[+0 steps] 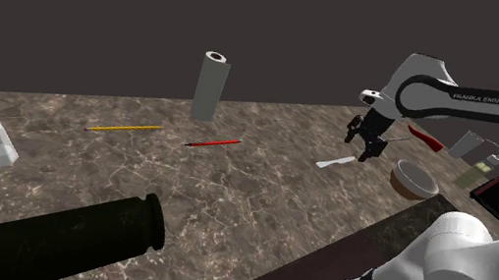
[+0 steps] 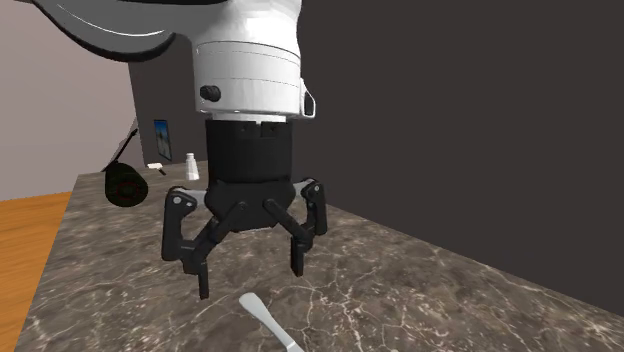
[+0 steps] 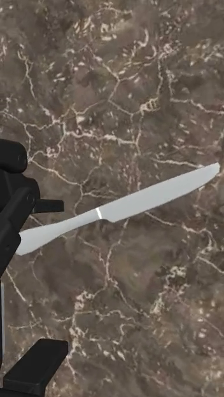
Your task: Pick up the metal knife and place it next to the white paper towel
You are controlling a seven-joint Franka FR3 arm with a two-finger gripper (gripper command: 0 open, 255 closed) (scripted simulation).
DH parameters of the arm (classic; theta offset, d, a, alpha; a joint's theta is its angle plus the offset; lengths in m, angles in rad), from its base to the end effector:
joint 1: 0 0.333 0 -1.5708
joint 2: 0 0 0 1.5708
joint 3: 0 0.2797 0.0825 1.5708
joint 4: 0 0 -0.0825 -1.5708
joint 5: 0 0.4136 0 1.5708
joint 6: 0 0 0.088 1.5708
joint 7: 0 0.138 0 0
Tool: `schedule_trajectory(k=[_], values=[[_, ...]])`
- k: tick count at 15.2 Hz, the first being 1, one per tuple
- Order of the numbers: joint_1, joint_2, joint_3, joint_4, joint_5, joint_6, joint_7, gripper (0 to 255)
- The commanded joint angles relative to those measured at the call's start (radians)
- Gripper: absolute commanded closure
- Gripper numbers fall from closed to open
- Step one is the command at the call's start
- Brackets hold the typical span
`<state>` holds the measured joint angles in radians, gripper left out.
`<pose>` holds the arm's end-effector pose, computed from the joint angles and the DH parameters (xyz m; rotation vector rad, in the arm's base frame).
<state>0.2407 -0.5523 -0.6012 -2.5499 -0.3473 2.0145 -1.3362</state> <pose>0.4023 -0.1542 0.3417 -2.5602 -1.7796 0.0518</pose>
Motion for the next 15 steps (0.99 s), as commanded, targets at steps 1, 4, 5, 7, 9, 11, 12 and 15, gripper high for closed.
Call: schedule_trajectory(k=[1,4,5,7,9,11,12,15], values=[[0.057,0.076,-0.073,0.016,0.0,0.07,-0.163,0],[0.119,0.162,-0.15,0.026,0.019,0.15,-0.314,0],[0.121,0.171,-0.156,0.018,0.02,0.166,-0.316,0],[0.125,0.19,-0.168,0.003,0.024,0.199,-0.321,0],[0.13,0.211,-0.18,-0.011,0.029,0.233,-0.328,0],[0.135,0.229,-0.19,-0.021,0.034,0.259,-0.333,0],[0.135,0.229,-0.19,-0.021,0.034,0.259,-0.333,0],[0.135,0.229,-0.19,-0.021,0.034,0.259,-0.333,0]])
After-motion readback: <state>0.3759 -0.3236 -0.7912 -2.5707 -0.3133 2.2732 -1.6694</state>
